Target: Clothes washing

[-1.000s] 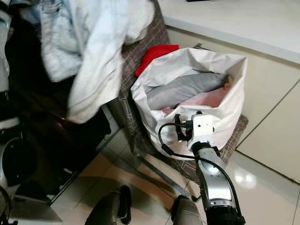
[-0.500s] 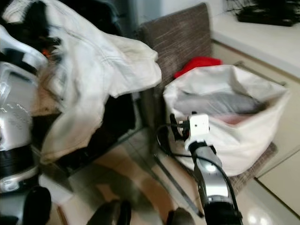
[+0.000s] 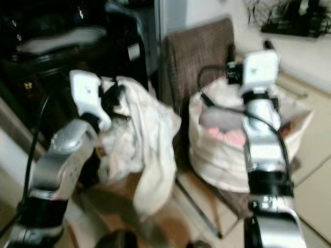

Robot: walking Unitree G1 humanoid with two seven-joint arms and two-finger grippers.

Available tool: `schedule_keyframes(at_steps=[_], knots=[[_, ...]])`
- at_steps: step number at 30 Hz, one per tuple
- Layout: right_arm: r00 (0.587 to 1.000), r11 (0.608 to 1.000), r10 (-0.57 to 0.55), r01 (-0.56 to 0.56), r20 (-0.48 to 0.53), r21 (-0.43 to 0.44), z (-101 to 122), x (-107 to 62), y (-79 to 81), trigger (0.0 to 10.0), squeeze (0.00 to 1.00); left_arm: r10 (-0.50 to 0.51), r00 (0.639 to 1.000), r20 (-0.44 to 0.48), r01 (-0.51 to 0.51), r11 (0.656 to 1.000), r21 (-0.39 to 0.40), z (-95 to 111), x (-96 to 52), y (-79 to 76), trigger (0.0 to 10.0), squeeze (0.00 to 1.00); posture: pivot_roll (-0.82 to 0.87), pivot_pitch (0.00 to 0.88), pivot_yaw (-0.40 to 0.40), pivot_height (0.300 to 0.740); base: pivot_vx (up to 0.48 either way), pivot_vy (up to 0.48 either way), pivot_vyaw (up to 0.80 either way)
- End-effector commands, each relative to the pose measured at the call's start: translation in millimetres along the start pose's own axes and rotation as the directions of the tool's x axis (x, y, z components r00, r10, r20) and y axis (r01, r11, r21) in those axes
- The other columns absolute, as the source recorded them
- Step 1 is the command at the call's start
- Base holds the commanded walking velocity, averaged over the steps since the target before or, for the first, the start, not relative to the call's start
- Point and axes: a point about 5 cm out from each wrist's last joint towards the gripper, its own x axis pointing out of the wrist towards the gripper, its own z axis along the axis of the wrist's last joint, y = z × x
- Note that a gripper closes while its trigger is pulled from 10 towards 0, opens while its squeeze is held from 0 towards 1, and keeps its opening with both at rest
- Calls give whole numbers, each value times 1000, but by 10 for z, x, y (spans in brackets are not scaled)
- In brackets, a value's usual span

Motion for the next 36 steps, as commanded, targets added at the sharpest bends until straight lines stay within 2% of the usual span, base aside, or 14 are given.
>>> schedule_keyframes(at_steps=[1,2,4,5,9,13,20,21,25,26,27,29,31,36], knots=[[993,996,73,-68,-89,54,-187,-83,182,10000,31,33,998,61,-36,999,40,100,3,18,0,0,-61,25,75,740,0,0,600],[993,996,73,-68,-89,54,-187,-83,182,10000,31,33,998,61,-36,999,40,100,3,18,0,0,-61,25,75,740,0,0,600],[990,993,96,-89,-102,74,-207,-107,261,10000,212,41,997,69,-45,998,51,97,0,8,0,0,-58,26,72,740,0,0,475],[987,991,114,-105,-109,86,-222,-128,312,10000,247,47,997,69,-51,997,51,92,0,2,0,0,-54,28,67,740,0,0,425],[981,984,149,-135,-127,114,-280,-166,417,10000,255,54,997,58,-57,997,49,48,12,-33,0,0,-47,30,62,740,0,0,425],[980,982,151,-134,-132,132,-312,-170,426,10000,333,46,996,71,-51,996,73,69,11,-62,0,0,-41,31,60,740,0,0,427],[970,978,178,-156,-166,136,-385,-201,476,10000,373,58,996,69,-64,994,85,45,17,-69,0,0,-35,33,58,740,0,-478,422],[968,978,181,-159,-172,136,-399,-214,485,10000,439,58,996,66,-64,994,90,39,21,-78,0,0,-36,34,56,740,0,-472,406],[964,975,192,-166,-185,147,-434,-246,510,10000,443,52,997,62,-58,992,109,26,29,-97,0,0,-38,34,56,740,0,-478,406],[959,973,205,-177,-197,151,-470,-280,545,10000,373,55,997,60,-62,991,121,18,33,-96,0,0,-38,34,56,740,0,-480,406],[951,971,218,-189,-219,148,-515,-314,589,10000,71,76,996,52,-82,989,122,2,40,-67,0,0,-39,32,55,740,0,-480,0],[947,969,229,-198,-225,150,-528,-339,628,10000,16,99,994,44,-104,987,123,-13,45,-31,0,0,-38,31,54,740,0,-480,0],[945,967,235,-204,-227,153,-533,-355,653,10000,16,114,993,38,-118,985,125,-24,48,-7,0,0,-38,31,54,740,0,-480,0],[935,951,265,-212,-235,227,-557,-526,874,10000,0,201,979,-17,-195,967,163,-180,-34,216,0,0,-25,14,39,740,0,0,0]])
